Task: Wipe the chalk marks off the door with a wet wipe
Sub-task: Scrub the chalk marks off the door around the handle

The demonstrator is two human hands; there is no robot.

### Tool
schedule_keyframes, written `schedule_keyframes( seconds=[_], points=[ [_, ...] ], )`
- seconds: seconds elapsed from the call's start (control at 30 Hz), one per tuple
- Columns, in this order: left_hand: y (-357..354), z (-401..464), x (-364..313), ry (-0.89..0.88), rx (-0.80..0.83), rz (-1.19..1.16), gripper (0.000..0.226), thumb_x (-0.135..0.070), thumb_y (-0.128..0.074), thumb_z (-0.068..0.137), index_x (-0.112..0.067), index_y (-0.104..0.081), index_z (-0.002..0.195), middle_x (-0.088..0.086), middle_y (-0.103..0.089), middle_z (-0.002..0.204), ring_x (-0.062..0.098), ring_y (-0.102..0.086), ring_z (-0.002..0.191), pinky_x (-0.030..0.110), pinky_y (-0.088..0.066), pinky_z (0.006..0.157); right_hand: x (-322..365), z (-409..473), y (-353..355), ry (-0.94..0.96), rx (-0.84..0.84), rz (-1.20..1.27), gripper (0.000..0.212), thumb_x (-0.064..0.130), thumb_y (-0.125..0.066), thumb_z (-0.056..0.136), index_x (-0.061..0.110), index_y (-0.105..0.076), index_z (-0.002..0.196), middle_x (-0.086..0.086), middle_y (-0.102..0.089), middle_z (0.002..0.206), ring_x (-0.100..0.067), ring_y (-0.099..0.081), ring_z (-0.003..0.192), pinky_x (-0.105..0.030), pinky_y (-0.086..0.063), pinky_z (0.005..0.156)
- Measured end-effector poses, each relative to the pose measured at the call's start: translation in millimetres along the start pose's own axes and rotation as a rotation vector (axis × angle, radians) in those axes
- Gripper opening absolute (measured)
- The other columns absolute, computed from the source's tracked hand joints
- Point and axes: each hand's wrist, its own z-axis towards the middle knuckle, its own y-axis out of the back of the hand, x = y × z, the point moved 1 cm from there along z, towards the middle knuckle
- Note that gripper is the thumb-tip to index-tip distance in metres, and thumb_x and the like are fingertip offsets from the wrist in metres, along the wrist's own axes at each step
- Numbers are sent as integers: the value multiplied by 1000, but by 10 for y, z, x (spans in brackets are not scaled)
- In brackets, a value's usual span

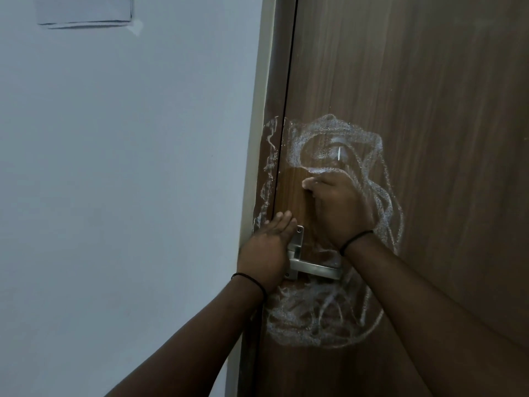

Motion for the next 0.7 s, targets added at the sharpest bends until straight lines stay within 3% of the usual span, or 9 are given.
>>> schedule_keyframes(
  seconds=[0.13,0.3,0.5,0.63,0.7],
  points=[
    [35,34,-63,24,8,57,62,-16,-52,94,-20,-30,151,-2,-23,161,15,-21,148,30,-18,119,28,-270,66,63,93,-13,20,0,-73,79,4,-74,99,-12,-70,95,-30,-64,88,-43,-55,72],
    [16,28,-86,-1,1,92,62,-19,-50,96,-20,-24,153,-1,-18,162,15,-16,150,31,-8,121,-171,7,236,-98,-88,29,17,3,-62,87,4,-74,98,-12,-70,97,-29,-64,92,-44,-55,79],
    [55,39,-92,-52,-87,39,61,-13,-44,95,-16,-26,152,3,-23,160,19,-17,150,31,-3,120,-59,-55,76,94,61,-24,18,4,-69,84,7,-73,102,-9,-69,100,-27,-63,96,-41,-55,78],
    [48,144,-111,-95,-83,67,58,-15,-39,97,-16,-23,153,2,-18,162,17,-12,150,27,2,118,-154,231,147,-32,-76,-18,13,7,-62,88,9,-74,94,-8,-68,92,-25,-62,90,-38,-53,76],
    [9,154,-77,-76,-88,60,59,-15,-39,97,-17,-22,154,0,-16,162,15,-10,151,27,2,118,-47,390,126,-34,-64,-19,14,7,-62,87,8,-76,91,-8,-68,90,-25,-62,89,-38,-49,82]
  ],
)
